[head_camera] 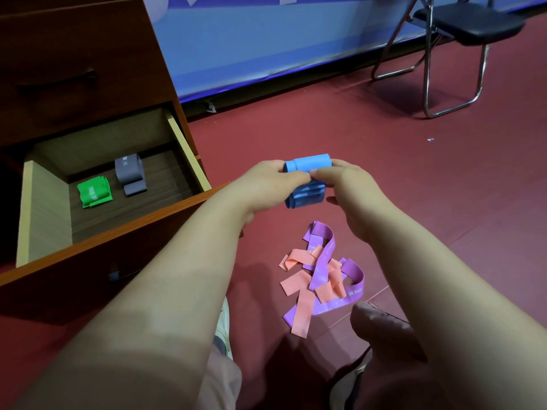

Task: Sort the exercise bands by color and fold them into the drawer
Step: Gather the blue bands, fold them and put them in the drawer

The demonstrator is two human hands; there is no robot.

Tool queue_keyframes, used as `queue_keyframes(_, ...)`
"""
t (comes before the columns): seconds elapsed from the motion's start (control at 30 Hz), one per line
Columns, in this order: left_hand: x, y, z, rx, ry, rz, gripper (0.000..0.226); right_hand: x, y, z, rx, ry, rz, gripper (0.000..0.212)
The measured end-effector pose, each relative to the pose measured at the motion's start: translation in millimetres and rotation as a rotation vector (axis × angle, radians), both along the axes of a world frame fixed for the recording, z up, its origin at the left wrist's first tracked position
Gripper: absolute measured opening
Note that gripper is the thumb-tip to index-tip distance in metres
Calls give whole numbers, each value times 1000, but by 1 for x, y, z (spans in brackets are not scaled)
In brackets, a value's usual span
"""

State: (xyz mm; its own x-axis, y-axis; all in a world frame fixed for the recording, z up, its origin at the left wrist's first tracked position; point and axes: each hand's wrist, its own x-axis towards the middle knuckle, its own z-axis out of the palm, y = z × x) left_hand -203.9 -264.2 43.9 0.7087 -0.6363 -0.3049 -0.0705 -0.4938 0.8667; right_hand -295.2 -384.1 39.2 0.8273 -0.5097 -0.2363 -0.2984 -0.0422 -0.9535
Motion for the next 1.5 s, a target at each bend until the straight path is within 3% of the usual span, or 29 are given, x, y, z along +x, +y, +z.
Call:
queue_keyframes(0.2, 0, 1, -2, -87, 130, -31, 26, 4, 2, -3, 73, -8, -20, 19)
queue_keyframes(0.43, 0, -2, -5, -166, 152, 26, 27, 6, 5, -3, 98, 3, -48, 25)
queue_keyframes(0.73, -15, -15, -12, -127, 189, 158, 34, 7, 13, -13, -83, 2, -37, 26)
queue_keyframes(1.07, -19, -14, -10, -167, 194, 221, 36, 8, 24, -9, -108, 39, 47, 42)
queue_keyframes(1.2, -20, -12, -5, -158, 208, 227, 43, 10, 27, -12, -67, 14, 21, 30)
queue_keyframes(1.5, -14, 0, 1, -228, 228, 340, 24, 21, 35, -8, -87, -71, -10, 26)
